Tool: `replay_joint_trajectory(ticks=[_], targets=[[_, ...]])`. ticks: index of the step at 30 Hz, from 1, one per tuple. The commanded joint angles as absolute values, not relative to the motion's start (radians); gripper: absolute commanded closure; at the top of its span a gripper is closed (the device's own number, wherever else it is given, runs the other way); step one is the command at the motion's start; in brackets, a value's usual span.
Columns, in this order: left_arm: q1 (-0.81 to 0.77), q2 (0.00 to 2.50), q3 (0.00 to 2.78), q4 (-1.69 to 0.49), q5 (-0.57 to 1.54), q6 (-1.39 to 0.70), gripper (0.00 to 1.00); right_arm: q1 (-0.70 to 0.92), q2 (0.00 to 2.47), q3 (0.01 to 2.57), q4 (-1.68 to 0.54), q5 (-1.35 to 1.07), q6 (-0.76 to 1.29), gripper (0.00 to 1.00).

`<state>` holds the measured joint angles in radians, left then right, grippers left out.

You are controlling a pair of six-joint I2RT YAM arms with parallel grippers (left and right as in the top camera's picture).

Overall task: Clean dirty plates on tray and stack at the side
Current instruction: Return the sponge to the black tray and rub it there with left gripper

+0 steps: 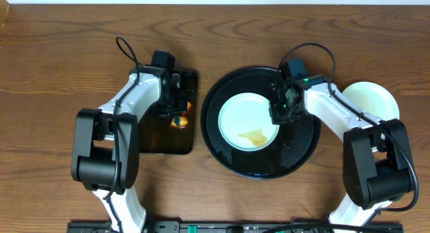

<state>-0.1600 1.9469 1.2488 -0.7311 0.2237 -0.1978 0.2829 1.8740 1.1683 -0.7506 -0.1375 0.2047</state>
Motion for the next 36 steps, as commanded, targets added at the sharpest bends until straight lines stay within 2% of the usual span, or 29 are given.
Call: replay_joint_trajectory(ticks=[1, 3, 6, 14, 18, 22, 29, 31, 32, 33, 36], targets=[[-0.161, 1.886, 1.253, -0.755, 0.011, -0.274, 0.93, 0.288, 1.859, 1.163, -0.751, -0.127, 0.208, 0.95], [-0.161, 1.843, 1.253, -0.753, -0.032, -0.294, 0.89, 0.288, 1.859, 1.163, -0.749, -0.125, 0.208, 0.94], [-0.162, 1.800, 1.253, -0.748, -0.035, -0.294, 0.75, 0.289, 1.859, 1.163, -0.744, -0.120, 0.209, 0.92], [-0.162, 1.817, 1.217, -0.740, -0.008, -0.294, 0.71, 0.289, 1.859, 1.163, -0.737, -0.120, 0.209, 0.91], [-0.162, 1.828, 1.189, -0.724, -0.008, -0.294, 0.57, 0.289, 1.859, 1.163, -0.737, -0.120, 0.209, 0.91], [-0.162, 1.843, 1.182, -0.708, -0.009, -0.294, 0.56, 0.289, 1.859, 1.163, -0.737, -0.120, 0.209, 0.91], [-0.162, 1.896, 1.182, -0.672, -0.008, -0.294, 0.56, 0.289, 1.859, 1.163, -0.743, -0.120, 0.209, 0.92], [-0.163, 1.913, 1.182, -0.664, -0.008, -0.294, 0.77, 0.289, 1.859, 1.163, -0.744, -0.120, 0.209, 0.92], [-0.164, 1.922, 1.182, -0.660, -0.008, -0.294, 0.81, 0.289, 1.859, 1.163, -0.744, -0.120, 0.209, 0.92], [-0.165, 1.926, 1.182, -0.657, -0.007, -0.290, 0.92, 0.289, 1.859, 1.163, -0.744, -0.120, 0.209, 0.92], [-0.178, 1.930, 1.182, -0.640, 0.042, -0.196, 0.93, 0.289, 1.859, 1.163, -0.746, -0.120, 0.209, 0.92]])
